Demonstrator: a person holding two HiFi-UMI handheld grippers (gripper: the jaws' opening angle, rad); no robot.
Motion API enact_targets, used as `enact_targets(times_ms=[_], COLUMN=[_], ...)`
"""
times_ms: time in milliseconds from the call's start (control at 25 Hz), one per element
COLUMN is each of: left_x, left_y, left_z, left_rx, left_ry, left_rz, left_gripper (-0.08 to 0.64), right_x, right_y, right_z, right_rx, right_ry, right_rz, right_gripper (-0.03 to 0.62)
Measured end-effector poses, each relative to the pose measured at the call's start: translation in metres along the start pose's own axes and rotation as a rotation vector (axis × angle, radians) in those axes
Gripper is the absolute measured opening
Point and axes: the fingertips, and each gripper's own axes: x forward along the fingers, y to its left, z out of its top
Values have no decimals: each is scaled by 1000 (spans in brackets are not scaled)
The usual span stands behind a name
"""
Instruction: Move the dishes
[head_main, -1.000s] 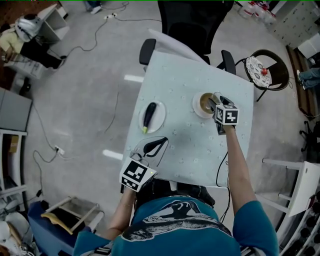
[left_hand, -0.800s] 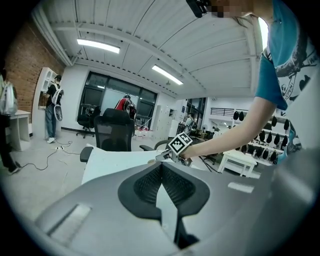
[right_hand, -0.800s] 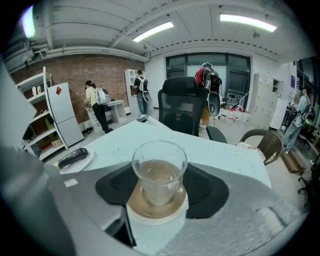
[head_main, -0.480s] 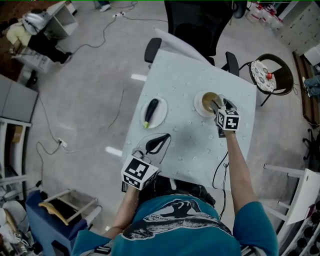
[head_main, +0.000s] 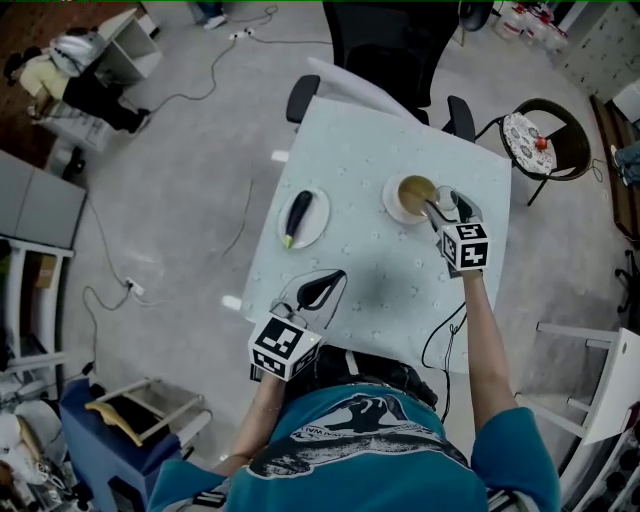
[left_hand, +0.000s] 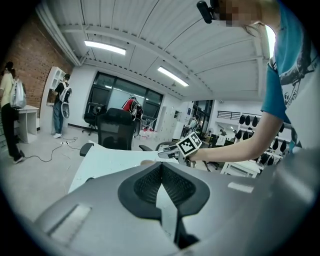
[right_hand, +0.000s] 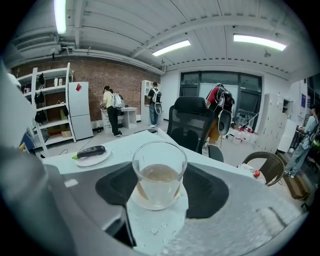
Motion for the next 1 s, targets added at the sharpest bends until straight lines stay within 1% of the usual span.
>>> enact_targets(times_ms=[200, 360, 600, 720, 840, 1000], left_x=[11, 21, 34, 38, 41, 44], left_y=[-16, -29, -42, -47, -51, -54], left_z=[2, 3, 3, -2, -3, 0], left_rx=[12, 24, 36, 45, 56, 66], left_ry=[8, 17, 25, 47, 60, 74], left_rz=[-31, -58, -89, -101, -112, -111], left_gripper=[11, 11, 11, 11, 11, 11], right_x=[-36, -68, -108, -121, -130, -133], right_y=[-16, -35, -57, -63, -64, -57], right_z=[-3, -21, -66, -94, -118, -141], right_rx=[-7, 17, 75, 123, 166, 203], right_ry=[-9, 0, 46, 72, 99, 125], right_rz=[-30, -71, -138, -167, -187, -191], right_gripper=[279, 279, 279, 279, 279, 279])
